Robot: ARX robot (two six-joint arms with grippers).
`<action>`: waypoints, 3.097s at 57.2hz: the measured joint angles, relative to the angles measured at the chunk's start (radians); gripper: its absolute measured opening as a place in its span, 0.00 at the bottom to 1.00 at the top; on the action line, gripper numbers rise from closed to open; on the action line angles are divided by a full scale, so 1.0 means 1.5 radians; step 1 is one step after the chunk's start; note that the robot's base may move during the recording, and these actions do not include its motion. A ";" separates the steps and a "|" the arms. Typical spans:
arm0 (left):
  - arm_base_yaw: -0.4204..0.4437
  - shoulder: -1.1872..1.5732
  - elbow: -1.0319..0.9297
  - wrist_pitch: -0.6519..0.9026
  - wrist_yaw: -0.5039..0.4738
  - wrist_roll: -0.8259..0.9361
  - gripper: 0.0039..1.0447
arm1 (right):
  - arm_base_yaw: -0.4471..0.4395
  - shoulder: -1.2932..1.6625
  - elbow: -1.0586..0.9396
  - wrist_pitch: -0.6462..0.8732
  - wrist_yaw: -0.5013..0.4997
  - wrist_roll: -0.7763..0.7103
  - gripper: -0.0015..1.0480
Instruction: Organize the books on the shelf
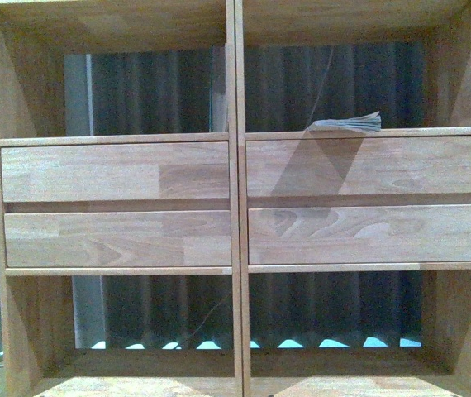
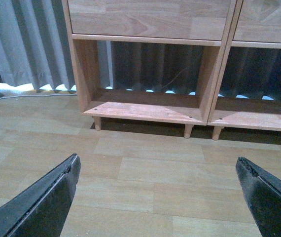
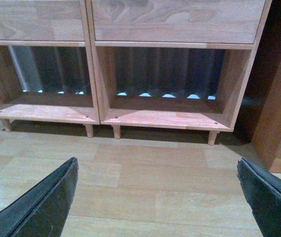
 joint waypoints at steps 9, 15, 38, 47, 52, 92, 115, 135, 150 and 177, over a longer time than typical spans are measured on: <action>0.000 0.000 0.000 0.000 0.000 0.000 0.93 | 0.000 0.000 0.000 0.000 0.000 0.000 0.93; 0.000 0.000 0.000 0.000 0.000 0.000 0.93 | 0.000 0.000 0.000 0.000 0.000 0.000 0.93; 0.000 0.000 0.000 0.000 0.000 0.000 0.93 | 0.000 0.000 0.000 0.000 0.000 0.000 0.93; 0.000 0.000 0.000 0.000 0.000 0.000 0.93 | 0.000 0.000 0.000 0.000 0.000 0.000 0.93; 0.000 0.000 0.000 0.000 0.000 0.000 0.93 | 0.000 0.000 0.000 0.000 0.000 0.000 0.93; 0.000 0.000 0.000 0.000 0.000 0.000 0.93 | 0.000 0.000 0.000 0.000 0.000 0.000 0.93; 0.000 0.000 0.000 0.000 0.001 0.000 0.93 | 0.000 0.000 0.000 0.000 0.000 0.000 0.93; 0.000 0.000 0.000 0.000 0.000 0.000 0.93 | 0.000 0.000 0.000 0.000 0.000 0.000 0.93; 0.000 0.000 0.000 0.000 0.000 0.000 0.93 | 0.000 0.000 0.000 0.000 0.000 0.000 0.93; 0.000 0.000 0.000 0.000 0.000 0.000 0.93 | -0.081 0.566 0.280 0.331 -0.264 0.437 0.93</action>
